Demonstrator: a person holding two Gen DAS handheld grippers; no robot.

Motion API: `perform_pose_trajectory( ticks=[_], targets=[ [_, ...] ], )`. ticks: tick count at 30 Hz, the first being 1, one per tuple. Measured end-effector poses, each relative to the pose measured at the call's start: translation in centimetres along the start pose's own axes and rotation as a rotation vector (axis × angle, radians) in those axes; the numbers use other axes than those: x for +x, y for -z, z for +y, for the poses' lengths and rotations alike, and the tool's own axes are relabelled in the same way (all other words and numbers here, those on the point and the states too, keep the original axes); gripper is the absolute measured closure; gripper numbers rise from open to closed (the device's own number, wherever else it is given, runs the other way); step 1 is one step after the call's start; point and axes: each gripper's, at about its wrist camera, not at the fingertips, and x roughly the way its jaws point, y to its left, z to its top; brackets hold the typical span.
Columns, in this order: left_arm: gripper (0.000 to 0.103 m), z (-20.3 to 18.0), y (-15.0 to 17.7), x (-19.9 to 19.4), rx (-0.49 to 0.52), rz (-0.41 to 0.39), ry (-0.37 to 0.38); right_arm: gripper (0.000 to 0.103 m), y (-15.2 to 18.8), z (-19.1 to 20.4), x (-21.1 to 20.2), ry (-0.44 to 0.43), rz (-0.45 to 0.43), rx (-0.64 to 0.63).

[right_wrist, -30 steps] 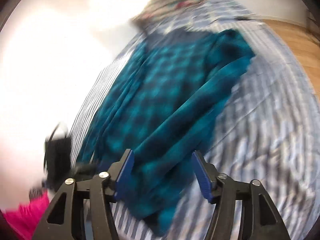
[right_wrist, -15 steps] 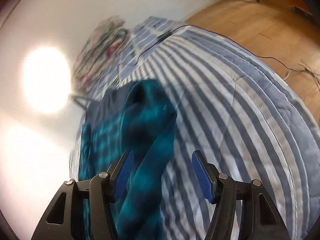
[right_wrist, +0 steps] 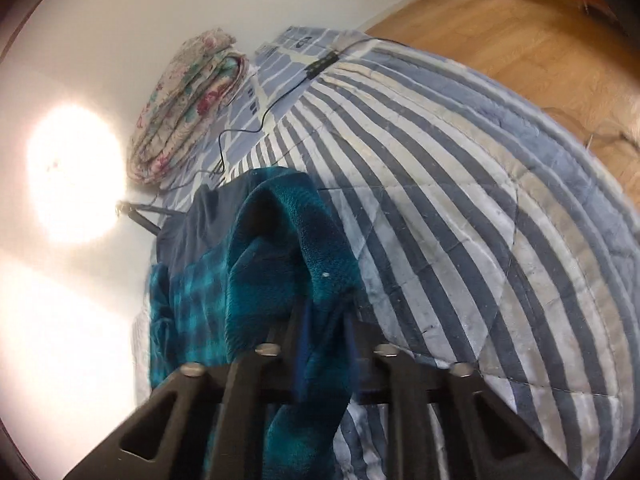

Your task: Fold large clothes

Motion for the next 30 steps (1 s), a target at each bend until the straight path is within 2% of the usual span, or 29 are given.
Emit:
perform_pose_trajectory(
  ticks=[2,8,11,15,21,26,27,29,30],
  targets=[
    [0.1,0.2,0.2,0.1,-0.001,0.001,0.004,0.1,0.2,1.4,-1.1,0.022,-0.026,-0.042],
    [0.1,0.7,0.7,0.1,-0.004,0.009,0.017,0.101,-0.1,9.5,-3.2,0.123,-0.101,-0.289],
    [0.1,1.1,1.0,0.0,-0.011,0.012,0.022,0.101,0.3,13.7,-2.2,0.128,-0.098,-0.393],
    [0.1,1.8,1.4,-0.1,-0.025,0.014,0.025,0.101,1.4,18.1,1.3,0.138,-0.064,-0.51],
    [0.1,2.4,1.6,-0.1,-0.047,0.021,0.043,0.101,3.7,21.2,8.6,0.117,0.036,-0.586],
    [0.1,3.3,1.5,0.3,-0.046,0.035,0.024,0.1,5.9,21.1,14.1,0.14,0.136,-0.62],
    [0.1,3.4,1.5,0.3,-0.047,0.035,0.017,0.094,6.0,20.9,14.5,0.132,0.154,-0.613],
    [0.1,3.4,1.6,0.2,-0.036,0.032,0.006,0.089,5.8,20.4,13.7,0.092,0.156,-0.594],
    [0.1,3.4,1.5,0.0,-0.029,0.032,0.004,0.077,5.5,20.2,12.6,0.058,0.146,-0.58]
  ],
)
